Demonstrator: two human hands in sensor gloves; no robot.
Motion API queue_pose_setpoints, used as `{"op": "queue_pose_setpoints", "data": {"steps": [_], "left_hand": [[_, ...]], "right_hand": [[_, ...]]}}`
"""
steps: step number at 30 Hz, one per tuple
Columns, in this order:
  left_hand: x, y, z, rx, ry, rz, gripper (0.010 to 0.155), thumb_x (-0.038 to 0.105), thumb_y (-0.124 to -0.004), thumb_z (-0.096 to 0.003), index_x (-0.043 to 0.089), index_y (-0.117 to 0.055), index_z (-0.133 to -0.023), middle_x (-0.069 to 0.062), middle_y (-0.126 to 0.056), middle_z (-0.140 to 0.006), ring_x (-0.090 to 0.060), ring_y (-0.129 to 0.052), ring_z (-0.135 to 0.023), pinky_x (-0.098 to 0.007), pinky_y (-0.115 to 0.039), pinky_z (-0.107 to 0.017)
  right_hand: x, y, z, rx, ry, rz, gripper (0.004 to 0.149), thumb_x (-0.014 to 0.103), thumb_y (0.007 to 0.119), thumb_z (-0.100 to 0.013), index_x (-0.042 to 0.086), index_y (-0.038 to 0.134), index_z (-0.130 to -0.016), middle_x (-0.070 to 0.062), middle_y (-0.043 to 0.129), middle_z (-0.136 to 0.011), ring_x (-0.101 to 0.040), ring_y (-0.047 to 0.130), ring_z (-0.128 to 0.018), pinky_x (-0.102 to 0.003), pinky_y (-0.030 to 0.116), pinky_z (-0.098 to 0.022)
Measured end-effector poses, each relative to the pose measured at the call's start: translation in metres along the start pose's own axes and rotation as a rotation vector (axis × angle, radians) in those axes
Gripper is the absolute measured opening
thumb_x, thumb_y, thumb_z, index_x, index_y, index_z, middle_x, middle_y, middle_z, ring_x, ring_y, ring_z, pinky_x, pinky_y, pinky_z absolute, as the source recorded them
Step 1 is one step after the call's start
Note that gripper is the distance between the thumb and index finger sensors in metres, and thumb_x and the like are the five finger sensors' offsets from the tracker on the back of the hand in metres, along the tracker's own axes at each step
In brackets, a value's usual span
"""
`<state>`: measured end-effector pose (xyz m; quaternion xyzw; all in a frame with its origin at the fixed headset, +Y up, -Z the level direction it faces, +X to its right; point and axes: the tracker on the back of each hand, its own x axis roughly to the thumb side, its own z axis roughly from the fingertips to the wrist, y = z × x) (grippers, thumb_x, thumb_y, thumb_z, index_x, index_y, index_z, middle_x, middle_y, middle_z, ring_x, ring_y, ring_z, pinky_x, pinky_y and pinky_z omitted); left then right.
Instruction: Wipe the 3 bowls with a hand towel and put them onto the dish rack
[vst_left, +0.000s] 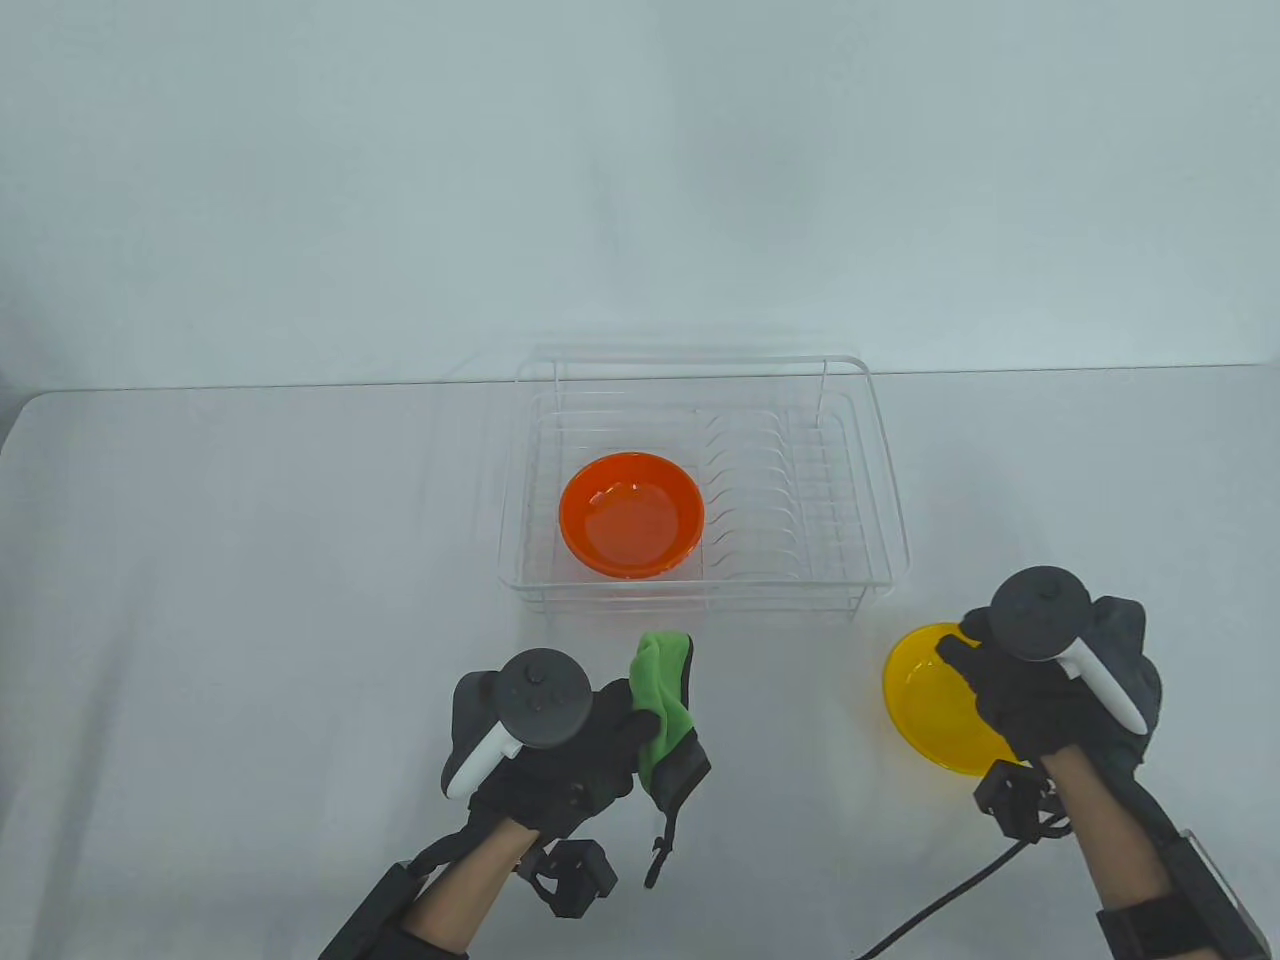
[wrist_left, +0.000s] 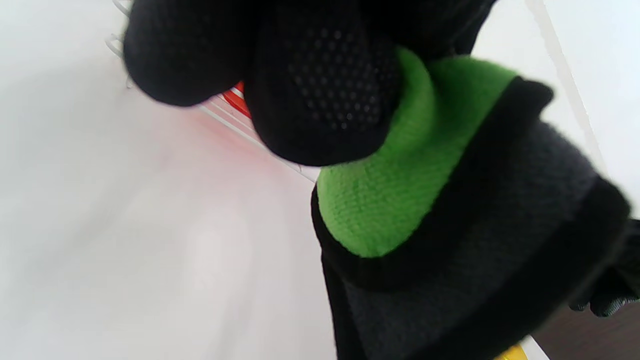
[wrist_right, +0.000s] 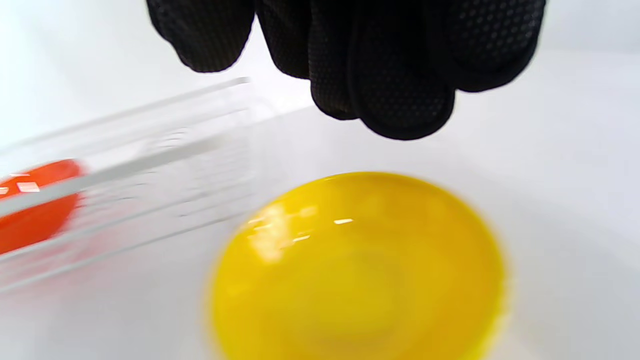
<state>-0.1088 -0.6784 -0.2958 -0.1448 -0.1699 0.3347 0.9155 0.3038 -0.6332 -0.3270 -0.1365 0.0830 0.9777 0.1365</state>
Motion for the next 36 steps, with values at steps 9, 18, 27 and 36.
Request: {"op": "queue_pose_setpoints", "data": {"steps": [9, 18, 27, 36], "left_hand": [[0.003, 0.001, -0.001, 0.005, -0.007, -0.011, 0.049, 0.034, -0.067, -0.0548, 0.003, -0.07, -0.093, -0.008, -0.092, -0.065, -0.011, -0.102, -0.034, -0.035, -0.086, -0.038], [0.001, 0.003, -0.001, 0.009, -0.006, 0.0, 0.049, 0.034, -0.065, -0.0551, 0.003, -0.069, -0.093, -0.008, -0.092, -0.066, -0.012, -0.102, -0.035, -0.036, -0.086, -0.038], [0.0, 0.004, -0.002, 0.015, 0.0, -0.002, 0.049, 0.034, -0.064, -0.0554, 0.003, -0.069, -0.093, -0.007, -0.091, -0.066, -0.012, -0.102, -0.036, -0.036, -0.085, -0.039], [-0.006, 0.009, -0.004, 0.043, 0.031, -0.015, 0.049, 0.034, -0.062, -0.0552, 0.003, -0.069, -0.093, -0.007, -0.092, -0.065, -0.013, -0.102, -0.036, -0.036, -0.085, -0.039]], "right_hand": [[-0.057, 0.039, -0.044, 0.103, 0.183, 0.022, 0.063, 0.046, 0.072, -0.054, 0.004, 0.064, -0.101, -0.018, 0.086, -0.085, -0.031, 0.095, -0.062, -0.049, 0.08, -0.047], [-0.065, 0.067, -0.065, 0.262, 0.204, -0.005, 0.049, 0.034, 0.074, -0.054, 0.004, 0.071, -0.093, -0.01, 0.095, -0.07, -0.023, 0.1, -0.052, -0.046, 0.083, -0.045], [-0.064, 0.059, -0.06, 0.255, 0.172, -0.047, 0.046, 0.03, 0.074, -0.054, 0.001, 0.075, -0.089, -0.012, 0.097, -0.066, -0.02, 0.1, -0.048, -0.044, 0.084, -0.042], [-0.019, 0.027, -0.022, 0.186, -0.02, -0.08, 0.046, 0.031, 0.071, -0.056, -0.002, 0.075, -0.088, -0.012, 0.097, -0.062, -0.018, 0.099, -0.042, -0.043, 0.084, -0.039]]}}
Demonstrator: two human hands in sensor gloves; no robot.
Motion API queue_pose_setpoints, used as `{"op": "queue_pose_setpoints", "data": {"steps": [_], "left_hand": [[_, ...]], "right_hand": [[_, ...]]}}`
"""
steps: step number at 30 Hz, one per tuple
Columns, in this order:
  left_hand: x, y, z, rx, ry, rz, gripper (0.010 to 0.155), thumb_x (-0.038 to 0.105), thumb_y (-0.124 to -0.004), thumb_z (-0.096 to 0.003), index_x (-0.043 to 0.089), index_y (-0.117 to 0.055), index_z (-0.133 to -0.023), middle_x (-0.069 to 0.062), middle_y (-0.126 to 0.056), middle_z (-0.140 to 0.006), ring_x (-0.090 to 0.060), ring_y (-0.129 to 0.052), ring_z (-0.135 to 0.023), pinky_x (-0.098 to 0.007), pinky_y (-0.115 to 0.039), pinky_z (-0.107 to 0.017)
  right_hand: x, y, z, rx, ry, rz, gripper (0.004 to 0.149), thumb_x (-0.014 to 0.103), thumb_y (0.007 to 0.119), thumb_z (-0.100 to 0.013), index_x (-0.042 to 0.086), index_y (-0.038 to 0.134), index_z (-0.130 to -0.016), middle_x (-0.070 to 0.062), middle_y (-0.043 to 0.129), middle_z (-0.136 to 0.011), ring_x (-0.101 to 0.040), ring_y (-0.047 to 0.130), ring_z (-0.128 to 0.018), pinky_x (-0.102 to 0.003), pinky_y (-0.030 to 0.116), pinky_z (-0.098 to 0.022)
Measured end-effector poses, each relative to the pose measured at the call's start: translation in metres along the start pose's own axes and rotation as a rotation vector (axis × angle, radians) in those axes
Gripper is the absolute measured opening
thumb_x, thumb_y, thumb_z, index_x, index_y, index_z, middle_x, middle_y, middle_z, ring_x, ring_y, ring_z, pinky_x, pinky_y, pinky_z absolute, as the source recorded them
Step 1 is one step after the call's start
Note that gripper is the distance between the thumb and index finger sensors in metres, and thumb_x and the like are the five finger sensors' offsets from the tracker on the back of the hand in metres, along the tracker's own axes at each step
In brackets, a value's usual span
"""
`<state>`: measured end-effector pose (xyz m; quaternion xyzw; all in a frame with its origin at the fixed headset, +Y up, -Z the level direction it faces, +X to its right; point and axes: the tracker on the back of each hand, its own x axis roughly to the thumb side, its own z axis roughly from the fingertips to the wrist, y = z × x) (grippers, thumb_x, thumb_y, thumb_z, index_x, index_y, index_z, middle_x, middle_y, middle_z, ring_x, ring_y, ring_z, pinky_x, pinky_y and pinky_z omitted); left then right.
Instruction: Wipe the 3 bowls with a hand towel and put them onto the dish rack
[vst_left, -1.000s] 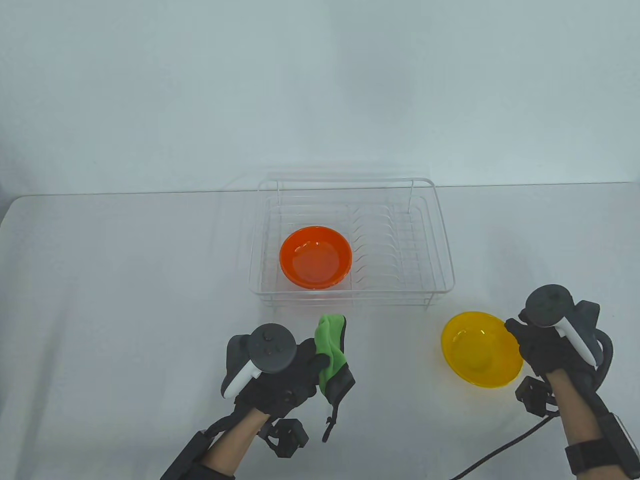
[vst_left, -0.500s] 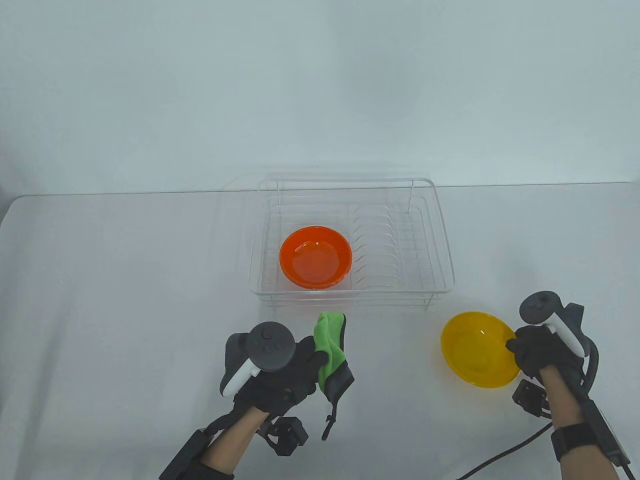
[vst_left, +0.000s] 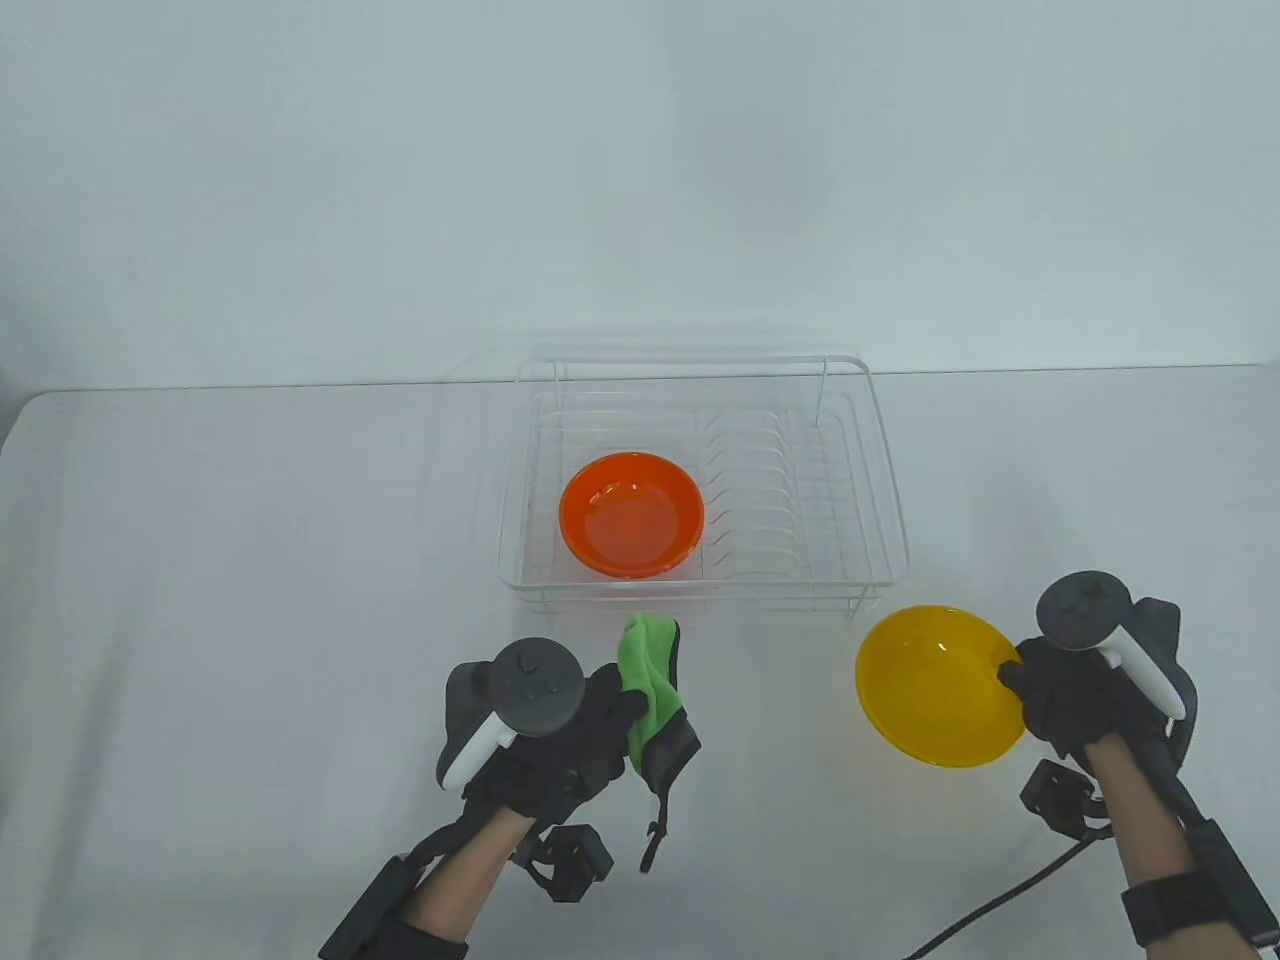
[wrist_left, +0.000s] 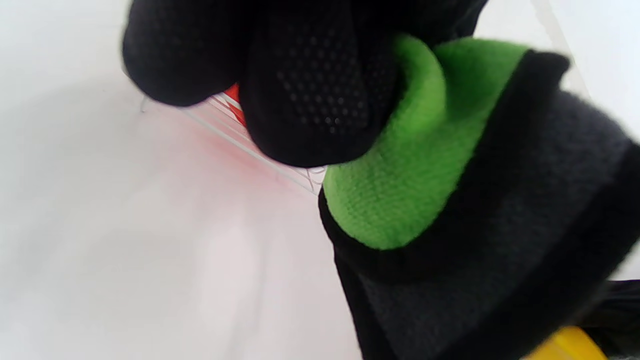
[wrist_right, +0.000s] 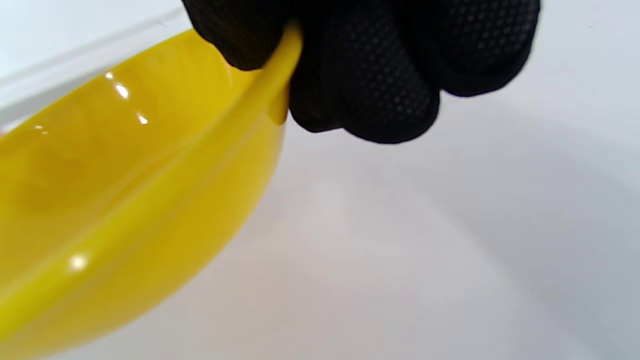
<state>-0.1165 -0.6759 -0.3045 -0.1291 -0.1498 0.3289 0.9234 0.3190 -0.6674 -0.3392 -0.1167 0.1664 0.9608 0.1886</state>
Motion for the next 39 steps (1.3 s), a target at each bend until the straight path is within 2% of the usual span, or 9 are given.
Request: {"op": "queue_pose_setpoints", "data": {"steps": [4, 10, 14, 21, 27, 30, 34, 39], "left_hand": [[-0.007, 0.006, -0.002, 0.015, 0.026, 0.007, 0.049, 0.035, -0.063, -0.0553, 0.003, -0.069, -0.093, -0.007, -0.092, -0.065, -0.012, -0.102, -0.035, -0.036, -0.085, -0.039], [-0.02, 0.016, -0.005, 0.029, 0.063, 0.055, 0.049, 0.035, -0.065, -0.0545, 0.004, -0.071, -0.091, -0.006, -0.092, -0.063, -0.011, -0.102, -0.034, -0.035, -0.086, -0.037], [-0.024, 0.021, -0.004, 0.056, 0.068, 0.044, 0.049, 0.035, -0.065, -0.0544, 0.004, -0.071, -0.091, -0.006, -0.093, -0.063, -0.011, -0.102, -0.033, -0.035, -0.086, -0.037], [-0.025, 0.029, -0.002, 0.079, 0.069, 0.021, 0.049, 0.035, -0.066, -0.054, 0.004, -0.072, -0.09, -0.006, -0.093, -0.062, -0.01, -0.102, -0.032, -0.034, -0.086, -0.036], [0.007, 0.036, 0.003, 0.128, 0.027, -0.108, 0.048, 0.035, -0.068, -0.0535, 0.004, -0.073, -0.09, -0.006, -0.094, -0.061, -0.01, -0.102, -0.03, -0.034, -0.087, -0.035], [0.037, 0.034, -0.002, 0.116, -0.003, -0.21, 0.049, 0.037, -0.069, -0.0541, 0.004, -0.074, -0.09, -0.006, -0.094, -0.06, -0.01, -0.102, -0.03, -0.034, -0.086, -0.035], [0.074, 0.024, -0.016, 0.075, -0.028, -0.353, 0.049, 0.039, -0.072, -0.0538, 0.004, -0.076, -0.088, -0.006, -0.095, -0.058, -0.01, -0.102, -0.028, -0.034, -0.086, -0.034], [0.107, 0.001, -0.042, -0.045, 0.003, -0.542, 0.049, 0.04, -0.074, -0.0529, 0.005, -0.078, -0.087, -0.005, -0.096, -0.058, -0.01, -0.103, -0.028, -0.034, -0.087, -0.034]], "right_hand": [[0.036, 0.006, 0.02, -0.026, -0.126, -0.018, 0.047, 0.032, 0.068, -0.057, -0.005, 0.074, -0.086, -0.011, 0.098, -0.055, -0.014, 0.099, -0.034, -0.04, 0.085, -0.034], [0.087, 0.028, 0.043, -0.057, -0.268, -0.05, 0.048, 0.033, 0.07, -0.055, -0.006, 0.077, -0.082, -0.008, 0.1, -0.046, -0.01, 0.099, -0.025, -0.037, 0.087, -0.027], [0.104, 0.043, 0.049, -0.051, -0.305, -0.053, 0.048, 0.034, 0.071, -0.055, -0.006, 0.077, -0.081, -0.008, 0.1, -0.044, -0.008, 0.098, -0.023, -0.035, 0.088, -0.025], [0.107, 0.056, 0.048, -0.059, -0.323, -0.079, 0.048, 0.033, 0.072, -0.055, -0.006, 0.077, -0.081, -0.008, 0.099, -0.043, -0.009, 0.098, -0.022, -0.036, 0.087, -0.025], [0.105, 0.061, 0.05, -0.059, -0.333, -0.075, 0.048, 0.033, 0.072, -0.055, -0.006, 0.077, -0.081, -0.008, 0.1, -0.043, -0.009, 0.098, -0.023, -0.036, 0.087, -0.025], [0.105, 0.064, 0.049, -0.047, -0.334, -0.055, 0.048, 0.033, 0.071, -0.055, -0.006, 0.076, -0.082, -0.009, 0.099, -0.044, -0.009, 0.098, -0.024, -0.036, 0.087, -0.026], [0.103, 0.066, 0.05, -0.047, -0.336, -0.056, 0.048, 0.033, 0.071, -0.055, -0.006, 0.076, -0.083, -0.009, 0.099, -0.045, -0.009, 0.099, -0.024, -0.036, 0.087, -0.026], [0.099, 0.07, 0.047, -0.042, -0.322, -0.071, 0.048, 0.033, 0.071, -0.055, -0.006, 0.075, -0.083, -0.009, 0.1, -0.045, -0.009, 0.099, -0.024, -0.035, 0.088, -0.025]]}}
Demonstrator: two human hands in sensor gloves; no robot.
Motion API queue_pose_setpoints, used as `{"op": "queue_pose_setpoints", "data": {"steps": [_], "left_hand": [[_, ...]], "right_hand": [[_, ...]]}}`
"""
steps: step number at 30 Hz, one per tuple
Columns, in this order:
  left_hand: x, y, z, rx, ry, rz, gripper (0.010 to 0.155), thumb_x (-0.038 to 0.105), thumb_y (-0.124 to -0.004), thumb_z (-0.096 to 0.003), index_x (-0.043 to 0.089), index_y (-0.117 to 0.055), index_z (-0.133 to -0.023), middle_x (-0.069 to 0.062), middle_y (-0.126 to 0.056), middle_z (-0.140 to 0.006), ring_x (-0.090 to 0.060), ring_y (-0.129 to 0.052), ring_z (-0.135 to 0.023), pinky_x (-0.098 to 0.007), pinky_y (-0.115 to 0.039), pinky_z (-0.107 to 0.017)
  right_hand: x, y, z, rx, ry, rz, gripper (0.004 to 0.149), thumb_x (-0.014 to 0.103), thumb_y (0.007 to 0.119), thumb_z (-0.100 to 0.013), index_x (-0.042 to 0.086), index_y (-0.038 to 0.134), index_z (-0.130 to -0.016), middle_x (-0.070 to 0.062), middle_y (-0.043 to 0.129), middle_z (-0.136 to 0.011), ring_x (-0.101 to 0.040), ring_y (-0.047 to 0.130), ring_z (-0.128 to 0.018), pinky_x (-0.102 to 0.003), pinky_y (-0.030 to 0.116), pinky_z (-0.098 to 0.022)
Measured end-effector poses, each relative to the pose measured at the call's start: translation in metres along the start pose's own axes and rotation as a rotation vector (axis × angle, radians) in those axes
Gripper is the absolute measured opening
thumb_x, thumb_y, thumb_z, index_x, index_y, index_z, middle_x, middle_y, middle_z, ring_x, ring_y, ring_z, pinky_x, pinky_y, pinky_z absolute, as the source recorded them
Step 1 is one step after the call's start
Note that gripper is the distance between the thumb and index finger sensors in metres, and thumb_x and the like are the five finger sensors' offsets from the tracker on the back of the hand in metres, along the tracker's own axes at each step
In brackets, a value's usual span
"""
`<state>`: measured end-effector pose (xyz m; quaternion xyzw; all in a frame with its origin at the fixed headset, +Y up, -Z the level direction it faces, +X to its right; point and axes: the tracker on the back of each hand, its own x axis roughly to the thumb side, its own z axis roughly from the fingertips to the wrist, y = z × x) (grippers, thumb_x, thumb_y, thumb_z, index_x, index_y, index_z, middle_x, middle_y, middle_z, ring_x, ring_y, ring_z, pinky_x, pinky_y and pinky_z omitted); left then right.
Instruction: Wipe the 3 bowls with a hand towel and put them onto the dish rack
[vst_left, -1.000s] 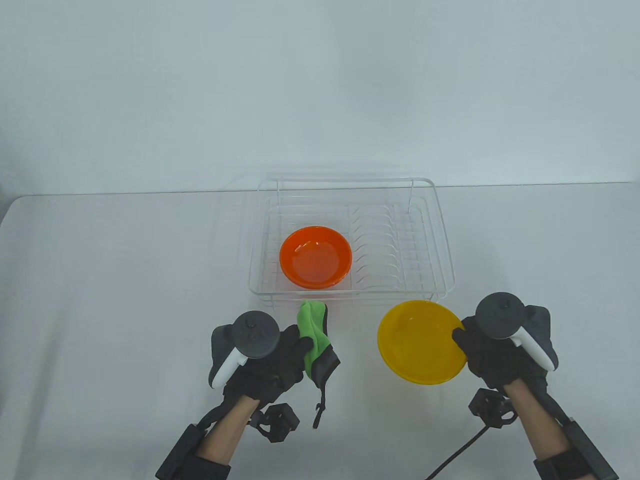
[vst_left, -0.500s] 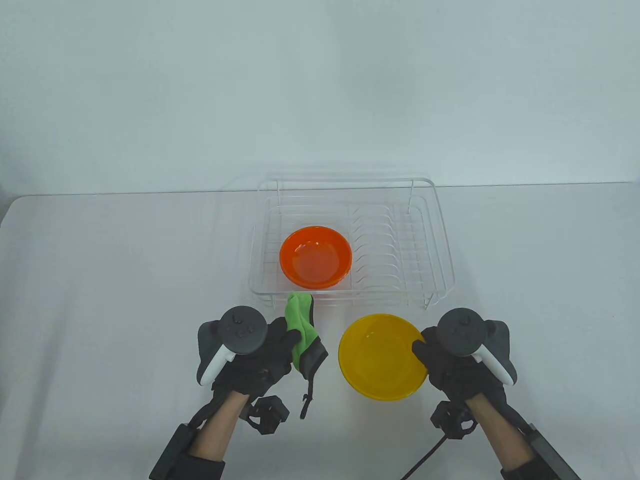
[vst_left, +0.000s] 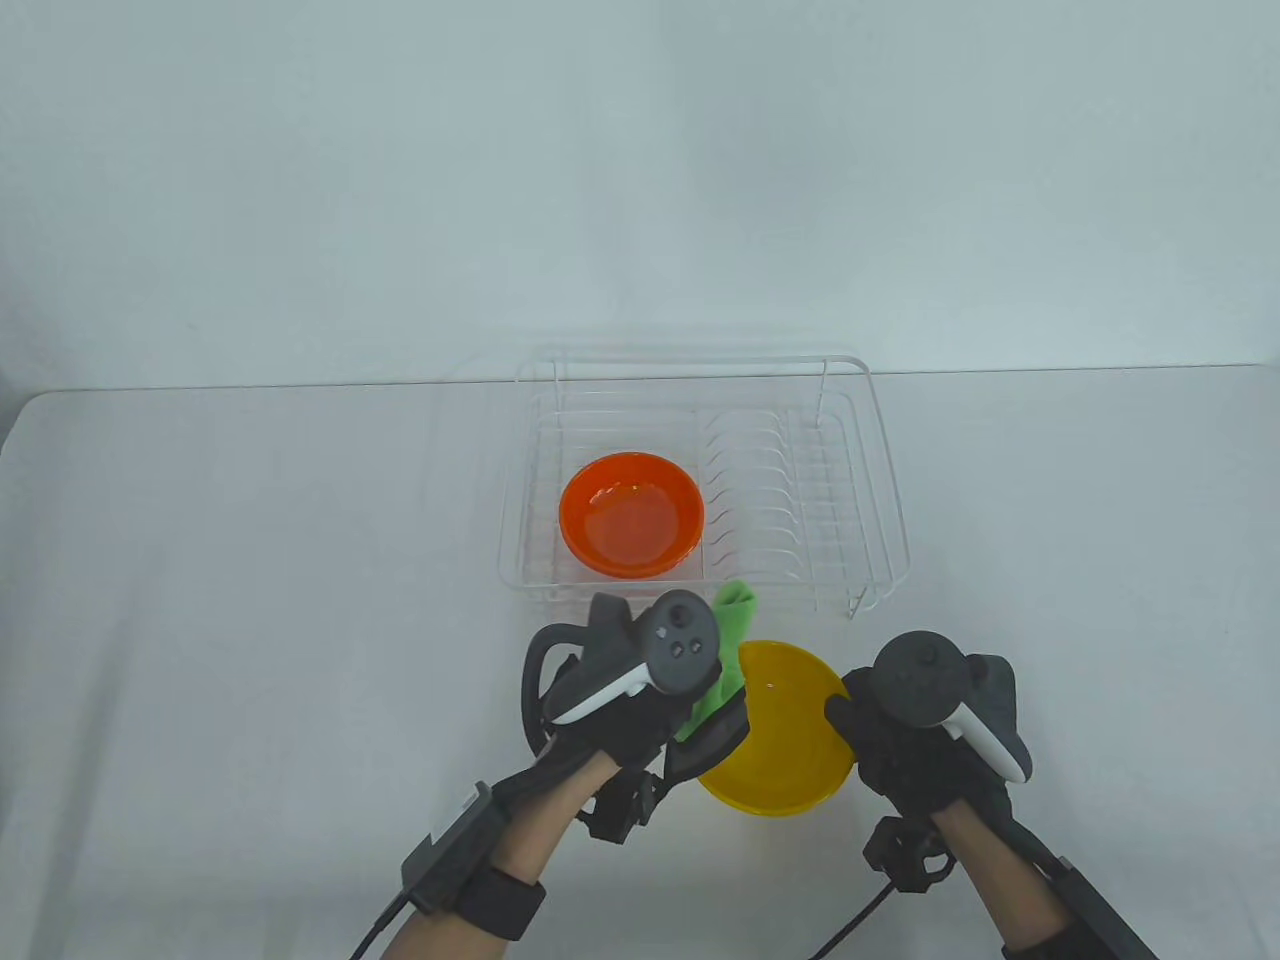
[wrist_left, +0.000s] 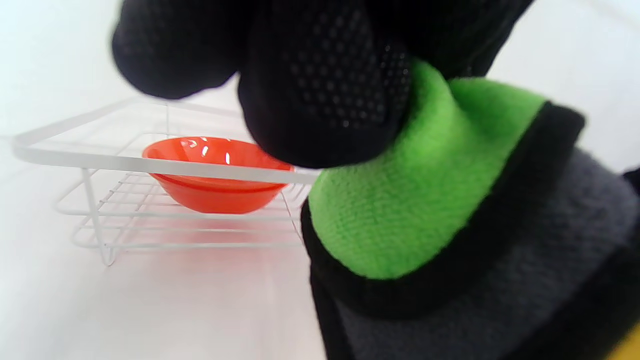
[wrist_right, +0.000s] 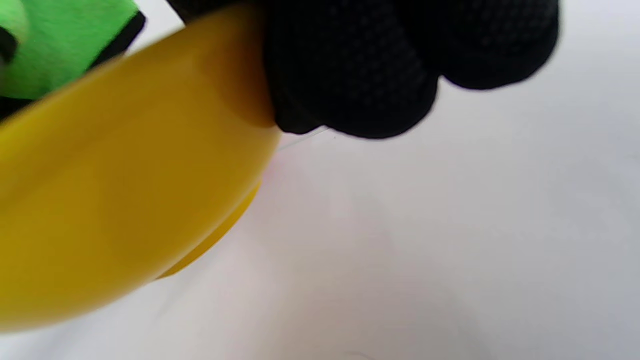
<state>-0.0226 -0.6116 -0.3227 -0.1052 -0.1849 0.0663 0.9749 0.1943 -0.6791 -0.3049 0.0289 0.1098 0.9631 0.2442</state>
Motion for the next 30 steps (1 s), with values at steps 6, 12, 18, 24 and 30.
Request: {"op": "queue_pose_setpoints", "data": {"steps": [6, 12, 18, 24, 30], "left_hand": [[0.033, -0.018, -0.026, -0.168, 0.052, -0.147, 0.049, 0.04, -0.077, -0.0526, 0.005, -0.079, -0.087, -0.005, -0.097, -0.056, -0.007, -0.105, -0.025, -0.031, -0.089, -0.027], [0.051, -0.044, -0.049, -0.355, 0.119, -0.296, 0.05, 0.041, -0.077, -0.0532, 0.004, -0.079, -0.086, -0.006, -0.098, -0.055, -0.007, -0.105, -0.023, -0.029, -0.09, -0.023], [0.054, -0.05, -0.056, -0.346, 0.136, -0.326, 0.049, 0.041, -0.077, -0.0534, 0.003, -0.079, -0.085, -0.006, -0.098, -0.054, -0.007, -0.105, -0.022, -0.029, -0.09, -0.023], [0.056, -0.048, -0.059, -0.348, 0.026, -0.122, 0.05, 0.041, -0.075, -0.0533, 0.004, -0.078, -0.086, -0.005, -0.097, -0.056, -0.008, -0.104, -0.024, -0.029, -0.089, -0.025], [0.059, -0.051, -0.063, -0.615, -0.069, 0.06, 0.049, 0.04, -0.075, -0.0539, 0.002, -0.077, -0.085, -0.005, -0.096, -0.055, -0.008, -0.103, -0.022, -0.03, -0.089, -0.025]], "right_hand": [[-0.003, -0.002, 0.0, -0.01, 0.001, -0.027, 0.048, 0.033, 0.072, -0.055, -0.006, 0.075, -0.083, -0.009, 0.1, -0.045, -0.009, 0.1, -0.023, -0.035, 0.088, -0.025], [-0.002, -0.001, -0.001, 0.003, -0.006, -0.046, 0.049, 0.032, 0.072, -0.055, -0.007, 0.075, -0.084, -0.01, 0.1, -0.044, -0.008, 0.1, -0.023, -0.034, 0.089, -0.024], [-0.002, -0.001, -0.001, 0.005, -0.011, -0.067, 0.049, 0.031, 0.073, -0.054, -0.01, 0.074, -0.083, -0.011, 0.1, -0.043, -0.008, 0.1, -0.022, -0.033, 0.089, -0.023], [-0.002, -0.005, 0.001, -0.03, -0.023, -0.099, 0.049, 0.03, 0.072, -0.054, -0.009, 0.074, -0.083, -0.011, 0.1, -0.044, -0.008, 0.101, -0.023, -0.033, 0.09, -0.024], [-0.008, -0.01, 0.0, -0.074, -0.012, -0.155, 0.049, 0.029, 0.074, -0.054, -0.01, 0.074, -0.084, -0.013, 0.1, -0.045, -0.008, 0.103, -0.024, -0.033, 0.092, -0.023]]}}
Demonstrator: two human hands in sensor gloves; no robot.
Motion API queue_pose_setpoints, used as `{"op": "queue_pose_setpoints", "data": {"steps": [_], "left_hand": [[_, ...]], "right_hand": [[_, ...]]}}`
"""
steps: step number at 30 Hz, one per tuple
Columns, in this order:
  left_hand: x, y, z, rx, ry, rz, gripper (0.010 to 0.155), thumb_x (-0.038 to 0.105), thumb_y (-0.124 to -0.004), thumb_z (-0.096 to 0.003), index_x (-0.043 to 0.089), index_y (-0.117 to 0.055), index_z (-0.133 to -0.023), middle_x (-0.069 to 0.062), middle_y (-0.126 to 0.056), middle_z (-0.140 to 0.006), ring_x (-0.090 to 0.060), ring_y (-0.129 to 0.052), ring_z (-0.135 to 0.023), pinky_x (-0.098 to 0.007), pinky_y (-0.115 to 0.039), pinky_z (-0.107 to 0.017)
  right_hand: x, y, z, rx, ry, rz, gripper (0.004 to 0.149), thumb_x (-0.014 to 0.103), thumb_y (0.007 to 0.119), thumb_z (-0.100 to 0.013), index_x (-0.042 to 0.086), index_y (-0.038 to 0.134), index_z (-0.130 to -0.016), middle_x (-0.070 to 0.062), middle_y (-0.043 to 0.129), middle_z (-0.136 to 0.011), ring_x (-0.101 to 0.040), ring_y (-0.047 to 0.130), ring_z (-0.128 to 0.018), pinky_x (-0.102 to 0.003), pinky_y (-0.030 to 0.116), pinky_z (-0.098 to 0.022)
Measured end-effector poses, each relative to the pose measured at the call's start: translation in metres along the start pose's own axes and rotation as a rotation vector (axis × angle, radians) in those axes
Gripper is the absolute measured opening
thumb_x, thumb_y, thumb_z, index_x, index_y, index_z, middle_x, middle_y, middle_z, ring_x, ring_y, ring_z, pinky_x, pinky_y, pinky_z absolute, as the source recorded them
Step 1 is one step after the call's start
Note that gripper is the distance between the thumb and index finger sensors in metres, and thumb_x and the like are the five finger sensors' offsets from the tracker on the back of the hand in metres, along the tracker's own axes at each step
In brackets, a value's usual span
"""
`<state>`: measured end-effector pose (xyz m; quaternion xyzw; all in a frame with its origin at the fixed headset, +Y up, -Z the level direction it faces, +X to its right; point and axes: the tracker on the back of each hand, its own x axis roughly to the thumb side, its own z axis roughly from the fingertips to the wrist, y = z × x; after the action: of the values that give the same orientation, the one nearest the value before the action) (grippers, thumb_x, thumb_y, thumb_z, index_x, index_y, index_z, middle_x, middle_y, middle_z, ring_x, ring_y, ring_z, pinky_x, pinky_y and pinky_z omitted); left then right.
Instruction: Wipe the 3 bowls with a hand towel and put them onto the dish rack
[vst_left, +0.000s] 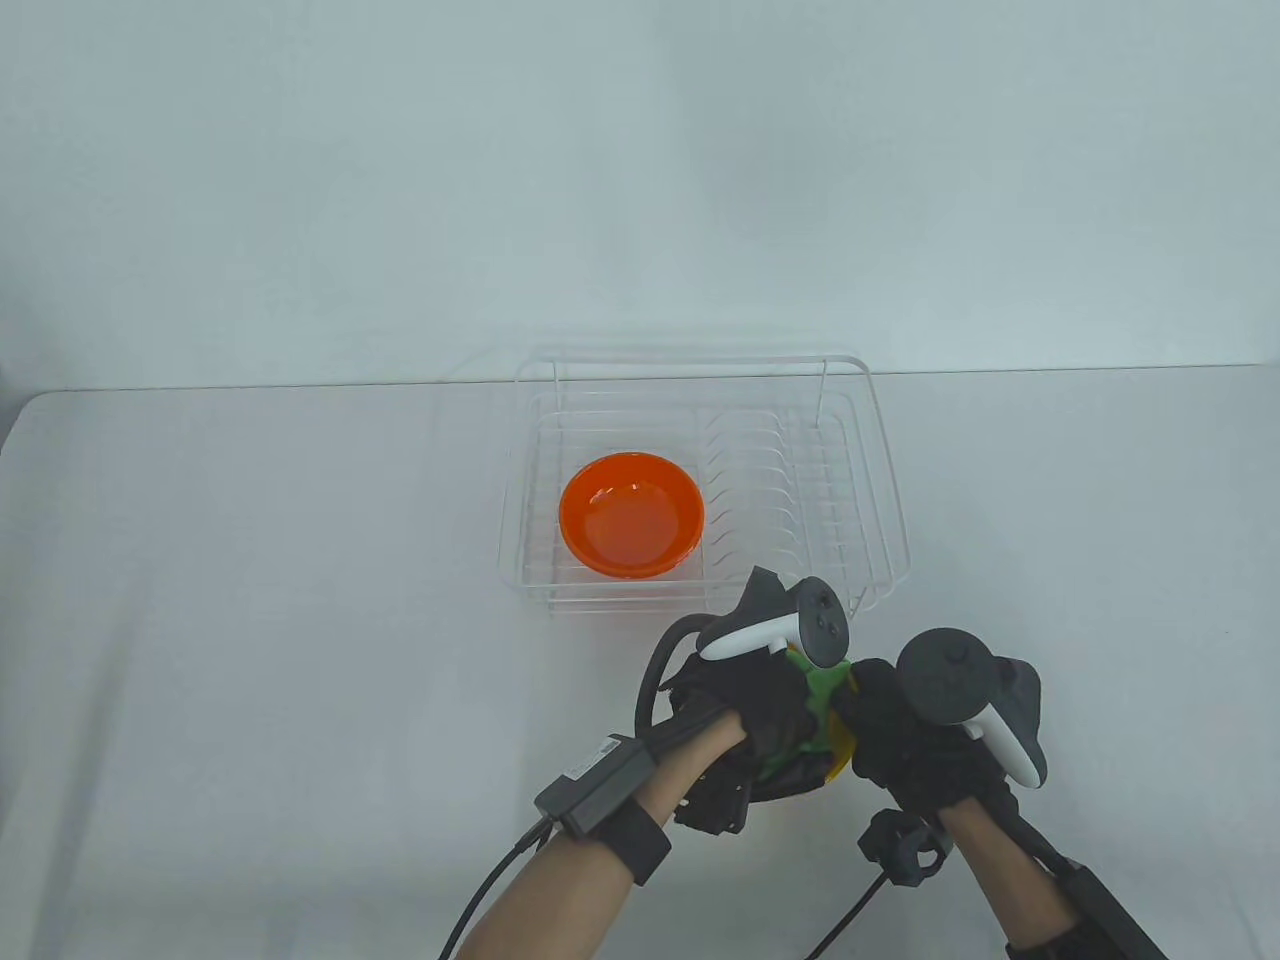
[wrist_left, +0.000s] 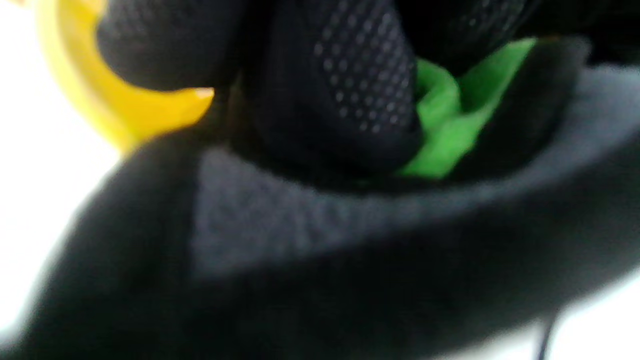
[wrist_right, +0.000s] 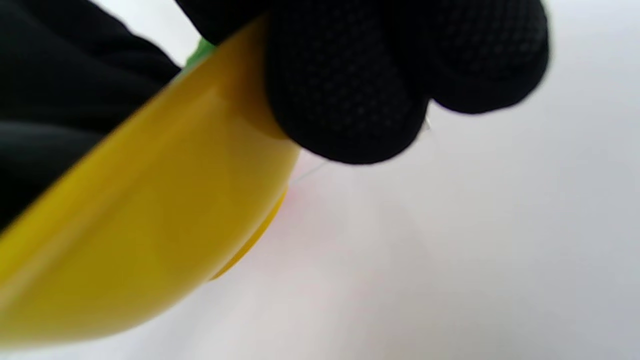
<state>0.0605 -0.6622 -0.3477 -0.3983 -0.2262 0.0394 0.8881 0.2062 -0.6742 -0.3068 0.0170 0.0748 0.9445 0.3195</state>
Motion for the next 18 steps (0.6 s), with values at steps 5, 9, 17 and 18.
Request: {"op": "queue_pose_setpoints", "data": {"steps": [5, 9, 17, 18], "left_hand": [[0.002, -0.004, 0.005, -0.113, 0.142, -0.201, 0.049, 0.041, -0.077, -0.0537, 0.003, -0.08, -0.084, -0.004, -0.096, -0.052, -0.007, -0.1, -0.019, -0.03, -0.087, -0.024], [0.001, -0.01, 0.007, -0.054, 0.323, -0.394, 0.048, 0.041, -0.076, -0.054, 0.004, -0.08, -0.084, -0.003, -0.097, -0.052, -0.006, -0.101, -0.019, -0.029, -0.087, -0.024], [-0.004, -0.001, 0.007, 0.205, 0.285, -0.221, 0.049, 0.039, -0.072, -0.0549, 0.002, -0.075, -0.088, -0.005, -0.096, -0.059, -0.008, -0.105, -0.026, -0.029, -0.09, -0.029], [-0.005, -0.001, 0.006, 0.206, 0.253, -0.166, 0.049, 0.039, -0.071, -0.0549, 0.002, -0.074, -0.088, -0.005, -0.096, -0.059, -0.008, -0.105, -0.027, -0.029, -0.091, -0.029]], "right_hand": [[0.002, 0.001, 0.0, 0.034, -0.022, 0.007, 0.049, 0.029, 0.074, -0.054, -0.01, 0.074, -0.084, -0.014, 0.101, -0.044, -0.008, 0.103, -0.023, -0.032, 0.092, -0.022], [0.007, 0.008, 0.0, 0.085, -0.04, 0.037, 0.049, 0.029, 0.074, -0.054, -0.011, 0.074, -0.083, -0.013, 0.1, -0.043, -0.007, 0.102, -0.022, -0.031, 0.092, -0.021], [0.006, 0.008, 0.0, 0.087, -0.037, 0.021, 0.05, 0.029, 0.075, -0.054, -0.011, 0.074, -0.083, -0.013, 0.1, -0.042, -0.007, 0.102, -0.021, -0.031, 0.092, -0.021], [0.006, 0.008, 0.0, 0.086, -0.038, 0.017, 0.05, 0.029, 0.075, -0.054, -0.011, 0.074, -0.083, -0.013, 0.1, -0.042, -0.006, 0.102, -0.022, -0.031, 0.093, -0.021]]}}
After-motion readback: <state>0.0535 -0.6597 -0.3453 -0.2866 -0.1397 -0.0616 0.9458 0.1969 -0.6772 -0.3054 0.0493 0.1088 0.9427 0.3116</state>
